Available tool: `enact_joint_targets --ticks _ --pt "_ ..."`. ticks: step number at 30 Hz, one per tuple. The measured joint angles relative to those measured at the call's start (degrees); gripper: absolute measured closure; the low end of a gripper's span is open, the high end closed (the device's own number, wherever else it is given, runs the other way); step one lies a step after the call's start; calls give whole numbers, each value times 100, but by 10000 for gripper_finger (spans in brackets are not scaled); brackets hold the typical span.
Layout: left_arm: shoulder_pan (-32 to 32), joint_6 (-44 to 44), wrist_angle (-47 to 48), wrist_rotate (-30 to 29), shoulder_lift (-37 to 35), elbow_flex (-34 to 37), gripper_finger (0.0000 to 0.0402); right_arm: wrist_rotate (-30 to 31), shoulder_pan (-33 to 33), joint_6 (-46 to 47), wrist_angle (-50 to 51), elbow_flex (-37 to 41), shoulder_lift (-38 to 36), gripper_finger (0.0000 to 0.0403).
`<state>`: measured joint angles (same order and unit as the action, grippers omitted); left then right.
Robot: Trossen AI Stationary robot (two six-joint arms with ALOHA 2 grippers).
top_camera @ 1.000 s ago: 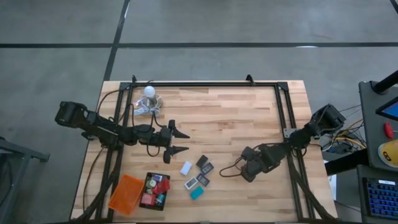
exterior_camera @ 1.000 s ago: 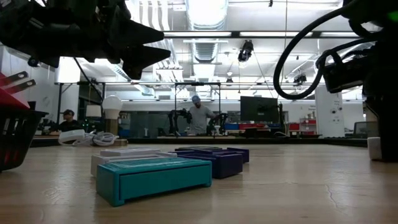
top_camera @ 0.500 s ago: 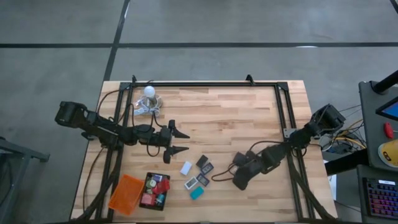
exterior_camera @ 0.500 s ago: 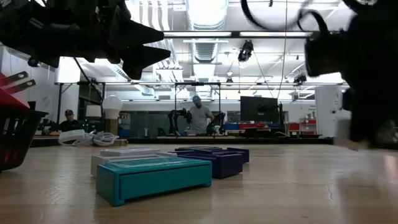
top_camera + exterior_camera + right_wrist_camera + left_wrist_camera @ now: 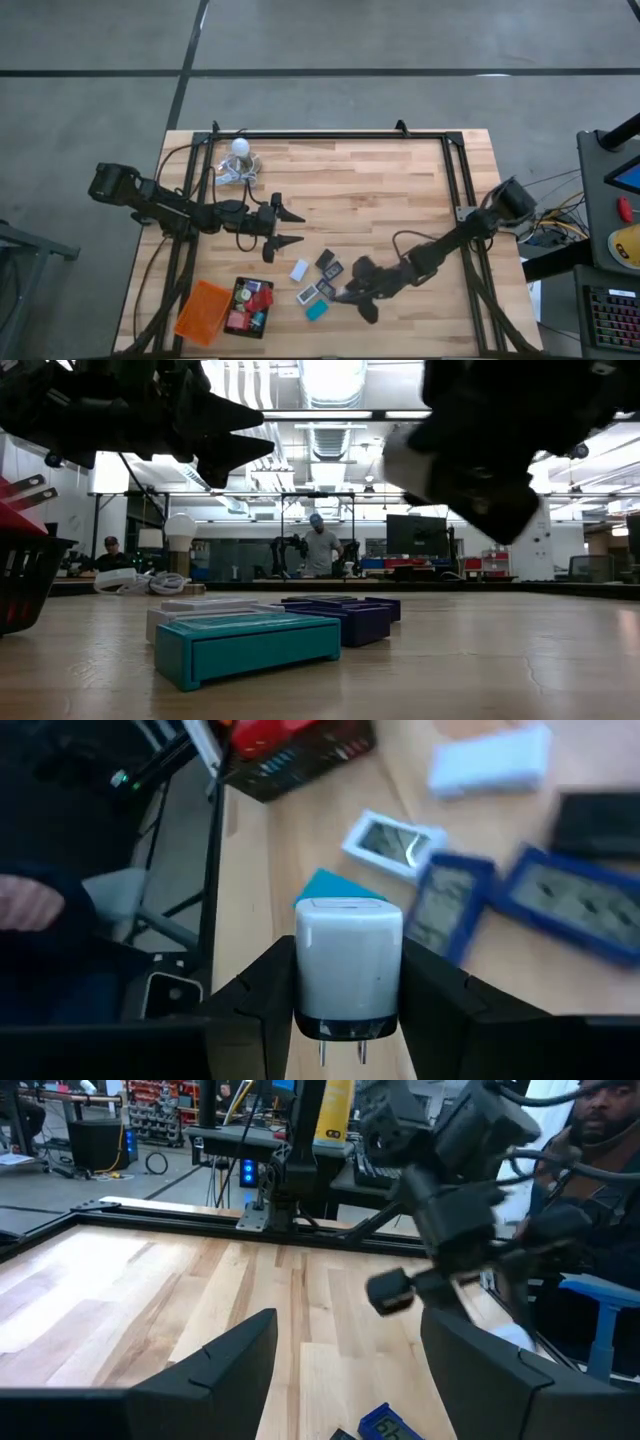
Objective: Pick & Place Office items
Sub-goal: Put the white charger adapter into the black basket
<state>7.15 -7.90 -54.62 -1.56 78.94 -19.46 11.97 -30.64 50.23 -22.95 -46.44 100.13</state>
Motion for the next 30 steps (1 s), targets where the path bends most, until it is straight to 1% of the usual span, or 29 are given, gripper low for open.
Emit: enact_joint_targets --ticks 4,8,11,14,18,19,25,30 --pt "-1 0 27 0 2 -2 149 42 -12 -705 -127 -563 602 270" --pt "0 0 27 0 2 -2 149 46 -11 -1234 -129 -1341 1268 269" --pt "-1 -2 29 0 2 0 149 -71 -11 -1693 -80 -1978 1781 269" --pt "0 -2 51 0 2 -1 149 -321 -6 -1882 321 -2666 2195 269" --pt "1 -3 53 0 2 0 149 -310 -10 -1915 1239 -3406 2514 268" --pt "1 -16 51 0 2 -1 149 -290 -3 -1936 1335 -3549 2568 268" --pt "3 -145 68 2 2 0 149 -293 54 -2511 1379 -4048 2830 268" --pt "3 -286 89 4 2 0 149 -612 166 -2445 1380 -4119 2949 268"
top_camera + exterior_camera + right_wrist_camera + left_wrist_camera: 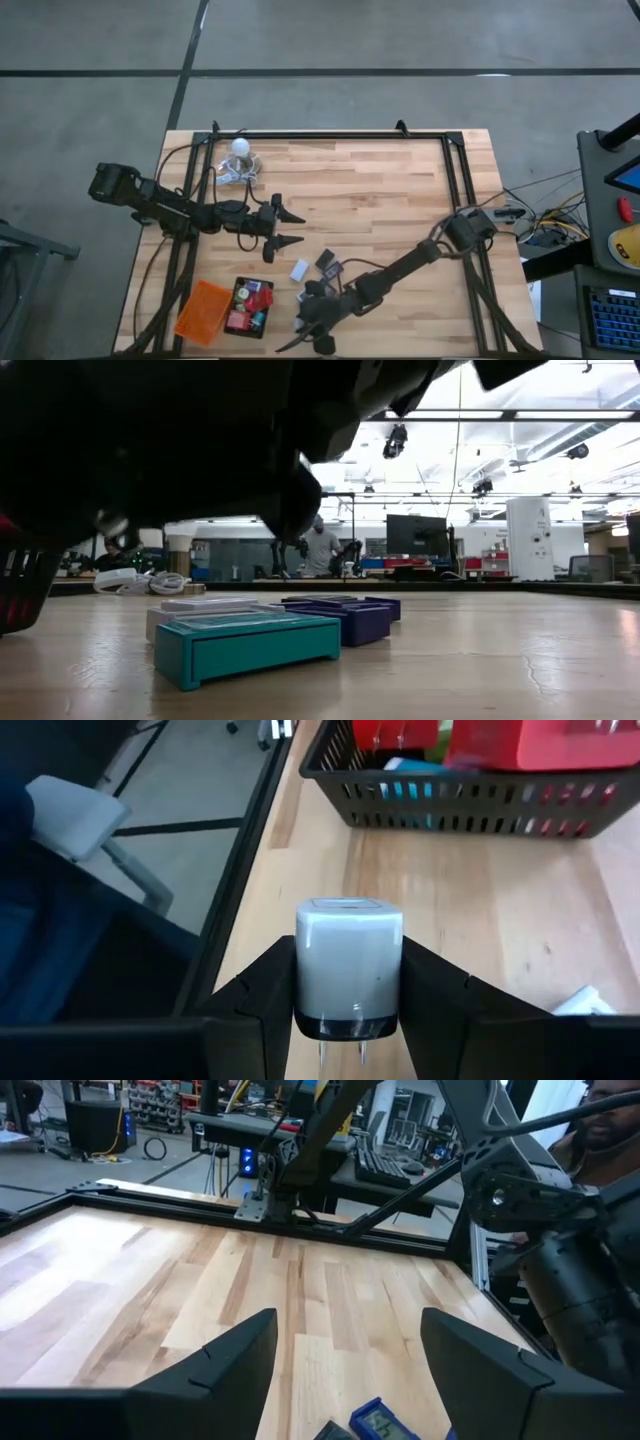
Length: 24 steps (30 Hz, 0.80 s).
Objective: Pick & Place Office items
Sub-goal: Put the white charger adapter into the black basket
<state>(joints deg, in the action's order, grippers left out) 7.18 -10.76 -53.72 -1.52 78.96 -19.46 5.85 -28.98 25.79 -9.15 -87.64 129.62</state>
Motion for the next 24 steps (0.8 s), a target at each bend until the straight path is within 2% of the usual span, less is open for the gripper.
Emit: enact_joint_targets --ticks 8,13,24 --pt "0 -42 21 4 0 0 149 -649 102 519 195 34 2 268" --pt "0 -59 21 9 0 0 149 -609 111 745 645 44 2 268" --pt "0 -59 21 22 0 0 149 -584 114 727 581 46 0 259"
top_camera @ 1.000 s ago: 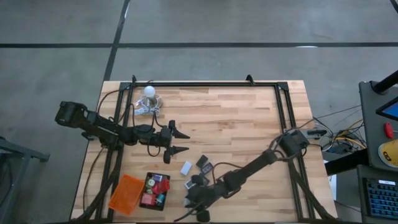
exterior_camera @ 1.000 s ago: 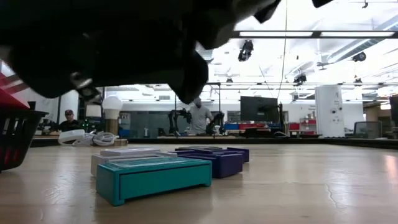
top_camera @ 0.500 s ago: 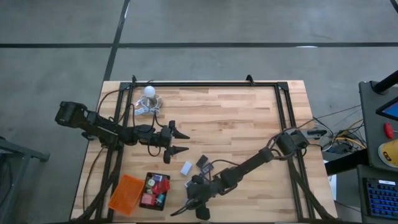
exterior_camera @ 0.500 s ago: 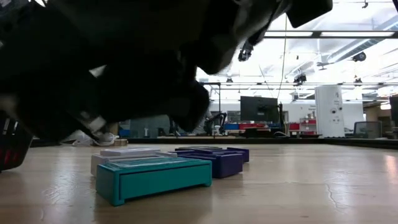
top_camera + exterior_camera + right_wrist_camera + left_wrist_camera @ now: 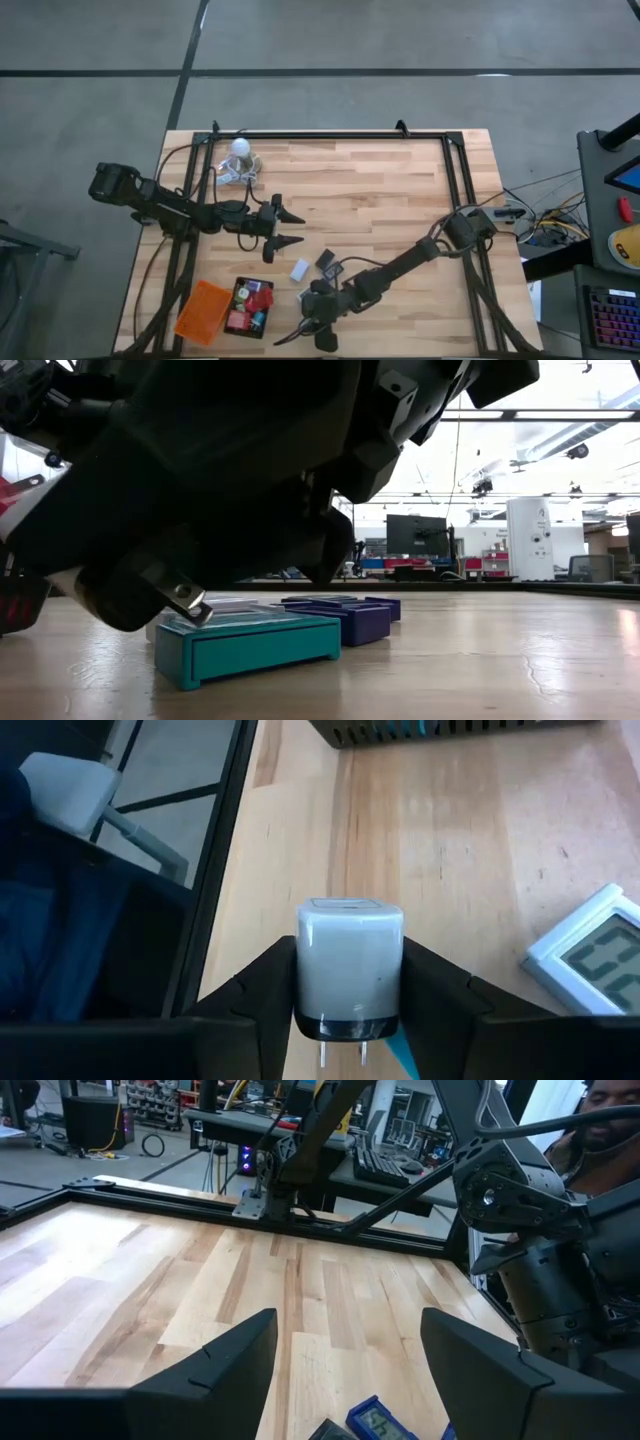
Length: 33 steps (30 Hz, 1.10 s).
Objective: Pick & Place Office items
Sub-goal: Put the white charger adapter into the black basket
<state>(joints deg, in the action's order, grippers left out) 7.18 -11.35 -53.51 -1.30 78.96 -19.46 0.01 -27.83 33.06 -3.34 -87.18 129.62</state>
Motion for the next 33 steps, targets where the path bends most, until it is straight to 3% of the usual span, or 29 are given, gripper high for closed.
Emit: enact_joint_targets --ticks 7,16,24,33 --pt "0 0 2 0 -2 0 149 38 2 -2 -18 0 0 240" --pt "0 0 23 0 -2 0 149 -205 -58 107 246 0 0 265" --pt "0 0 92 -1 -2 0 149 -387 -153 494 556 -13 -33 239" --pt "0 0 93 0 -2 0 149 -332 -155 551 560 -15 -29 239"
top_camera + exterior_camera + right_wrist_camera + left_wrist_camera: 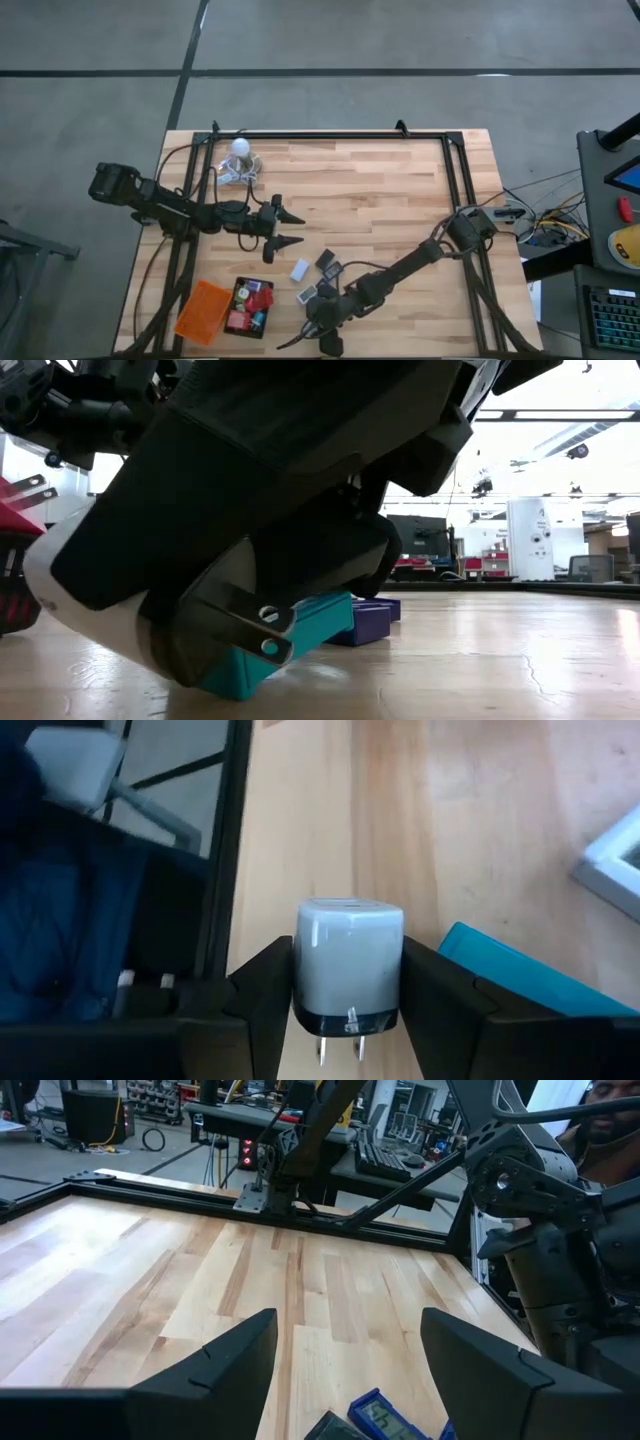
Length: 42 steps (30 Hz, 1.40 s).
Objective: Pick & Place Office items
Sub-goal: Put the white charger adapter into the black basket
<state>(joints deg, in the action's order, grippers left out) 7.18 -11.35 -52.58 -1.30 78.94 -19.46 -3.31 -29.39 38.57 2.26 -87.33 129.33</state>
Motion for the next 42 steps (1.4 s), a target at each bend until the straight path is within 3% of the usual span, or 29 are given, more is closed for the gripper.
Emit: enact_joint_targets --ticks 19,29,36,42 --pt "-2 -2 0 -2 0 0 149 240 2 161 -123 7 14 191" --pt "-2 -111 0 -3 -2 0 149 231 22 -555 -2 -140 -273 192" --pt "2 -216 98 -2 -2 0 149 1331 -43 -1122 315 -10 -930 193" --pt "7 -262 179 -2 -4 0 149 1700 -157 -2014 224 20 -1307 193"
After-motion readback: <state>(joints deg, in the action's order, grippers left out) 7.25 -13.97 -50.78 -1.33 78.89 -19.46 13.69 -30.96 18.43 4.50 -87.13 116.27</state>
